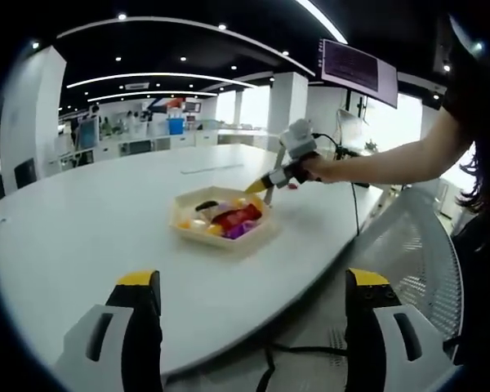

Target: Place the target food into the container with the food tongs after gripping and lifting it, then release it inside without dropping or visibly crushing the food.

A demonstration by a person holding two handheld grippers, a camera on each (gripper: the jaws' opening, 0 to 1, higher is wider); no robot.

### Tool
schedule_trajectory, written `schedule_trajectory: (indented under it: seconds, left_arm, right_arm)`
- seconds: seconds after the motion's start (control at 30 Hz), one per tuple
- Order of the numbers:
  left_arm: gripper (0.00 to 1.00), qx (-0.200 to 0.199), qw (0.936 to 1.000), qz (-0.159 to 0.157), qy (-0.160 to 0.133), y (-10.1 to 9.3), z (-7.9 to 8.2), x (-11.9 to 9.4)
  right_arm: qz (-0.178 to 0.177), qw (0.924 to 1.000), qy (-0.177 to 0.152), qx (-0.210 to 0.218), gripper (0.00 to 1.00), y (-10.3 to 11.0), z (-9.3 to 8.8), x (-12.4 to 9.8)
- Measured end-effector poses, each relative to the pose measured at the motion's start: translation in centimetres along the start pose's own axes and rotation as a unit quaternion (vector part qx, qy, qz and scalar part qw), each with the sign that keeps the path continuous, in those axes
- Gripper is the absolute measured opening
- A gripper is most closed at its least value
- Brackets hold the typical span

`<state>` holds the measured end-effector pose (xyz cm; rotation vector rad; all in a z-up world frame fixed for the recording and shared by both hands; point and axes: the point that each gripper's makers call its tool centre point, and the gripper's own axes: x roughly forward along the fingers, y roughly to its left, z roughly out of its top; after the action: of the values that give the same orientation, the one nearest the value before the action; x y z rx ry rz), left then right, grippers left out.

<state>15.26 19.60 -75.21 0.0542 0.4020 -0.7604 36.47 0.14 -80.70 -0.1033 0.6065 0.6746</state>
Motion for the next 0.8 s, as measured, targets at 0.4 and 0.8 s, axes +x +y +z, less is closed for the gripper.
schedule_trajectory:
  seconds: [0.4, 0.8]
  left_arm:
    - [0.91, -0.001, 1.0000, -0.001, 0.000, 0.0, 0.0, 0.0]
    - [0.90, -0.001, 1.0000, -0.001, 0.000, 0.1, 0.0, 0.0]
  right_arm:
    - [-0.010, 0.9996, -0.010, -0.026, 0.26, 0.0, -0.4, 0.5]
    - [-0.026, 0.9950, -0.004, -0.097, 0.23, 0.6, -0.5, 0.7]
